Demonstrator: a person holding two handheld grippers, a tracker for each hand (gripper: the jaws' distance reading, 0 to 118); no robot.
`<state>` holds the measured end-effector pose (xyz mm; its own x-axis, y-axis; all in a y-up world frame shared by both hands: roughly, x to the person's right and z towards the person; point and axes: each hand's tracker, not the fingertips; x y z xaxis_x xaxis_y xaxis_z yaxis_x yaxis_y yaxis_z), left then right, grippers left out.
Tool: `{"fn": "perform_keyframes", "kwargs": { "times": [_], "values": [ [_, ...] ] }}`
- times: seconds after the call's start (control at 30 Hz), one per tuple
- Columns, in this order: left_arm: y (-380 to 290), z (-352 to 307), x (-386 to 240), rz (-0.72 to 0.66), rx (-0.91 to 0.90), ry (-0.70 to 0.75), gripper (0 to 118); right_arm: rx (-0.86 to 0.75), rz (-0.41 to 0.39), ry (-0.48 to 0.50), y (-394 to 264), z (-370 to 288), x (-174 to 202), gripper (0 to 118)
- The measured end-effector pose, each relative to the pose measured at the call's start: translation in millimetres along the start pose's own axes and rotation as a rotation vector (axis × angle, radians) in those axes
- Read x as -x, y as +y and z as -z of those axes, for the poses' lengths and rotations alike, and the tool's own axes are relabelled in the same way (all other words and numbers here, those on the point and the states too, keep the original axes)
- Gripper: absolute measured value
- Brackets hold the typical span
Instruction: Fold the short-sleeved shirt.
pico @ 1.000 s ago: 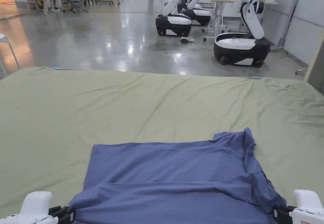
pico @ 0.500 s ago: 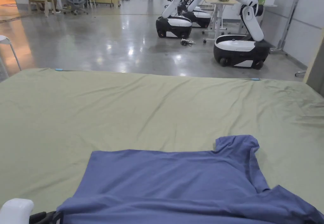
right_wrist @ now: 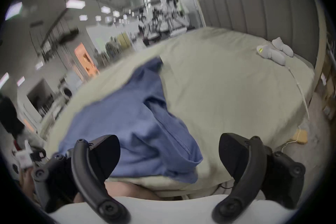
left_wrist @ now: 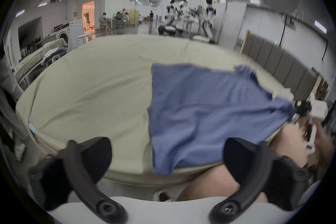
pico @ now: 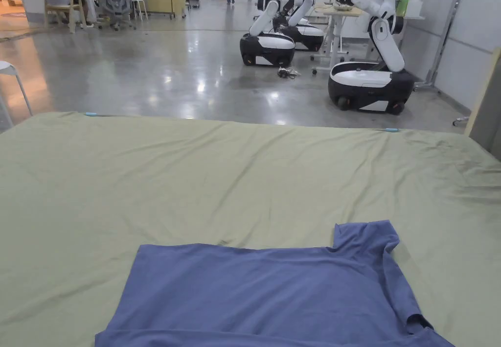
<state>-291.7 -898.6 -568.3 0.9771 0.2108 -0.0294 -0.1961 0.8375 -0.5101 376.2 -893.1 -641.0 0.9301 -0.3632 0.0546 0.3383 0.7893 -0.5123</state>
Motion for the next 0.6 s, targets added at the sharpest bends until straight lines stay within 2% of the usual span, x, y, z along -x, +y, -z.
{"fn": "perform_keyframes", "kwargs": {
  "times": [0.07,0.17,0.2,0.23,0.27,0.3,0.33,0.37,0.4,0.43,0.47,0.5,0.57,0.6],
  "values": [
    [16,-35,-7,-0.041,-0.121,-0.004,112,-0.142,-0.078,0.010,3,-31,30,115],
    [28,-81,-39,0.133,-0.356,0.061,117,-0.404,-0.270,0.032,10,-74,70,118],
    [35,-86,-48,0.161,-0.365,0.089,117,-0.456,-0.338,-0.020,12,-79,75,118],
    [42,-84,-54,0.158,-0.309,0.083,117,-0.431,-0.386,-0.038,15,-82,87,118],
    [56,-73,-58,0.151,-0.252,0.091,115,-0.391,-0.418,-0.008,20,-84,97,118],
    [61,-68,-61,0.132,-0.236,0.046,90,-0.393,-0.422,0.030,21,-85,105,114],
    [65,-62,-63,0.125,-0.256,-0.004,43,-0.413,-0.410,0.061,25,-78,112,103],
    [65,-47,-57,0.127,-0.273,0.076,0,-0.441,-0.414,0.080,24,-78,120,69],
    [62,-34,-48,0.144,-0.266,0.180,0,-0.467,-0.440,0.028,23,-75,131,8],
    [66,-23,-44,0.173,-0.251,0.149,0,-0.489,-0.469,-0.042,21,-71,139,1],
    [71,-8,-36,0.200,-0.232,0.055,0,-0.500,-0.450,-0.016,20,-72,138,1],
    [77,6,-28,0.171,-0.211,0.008,0,-0.474,-0.431,0.049,24,-71,139,1],
    [96,40,-29,0.086,-0.153,-0.023,0,-0.438,-0.386,0.089,28,-68,144,1],
    [103,59,-21,0.063,-0.131,-0.032,0,-0.433,-0.397,0.092,29,-67,147,1]
  ]
}}
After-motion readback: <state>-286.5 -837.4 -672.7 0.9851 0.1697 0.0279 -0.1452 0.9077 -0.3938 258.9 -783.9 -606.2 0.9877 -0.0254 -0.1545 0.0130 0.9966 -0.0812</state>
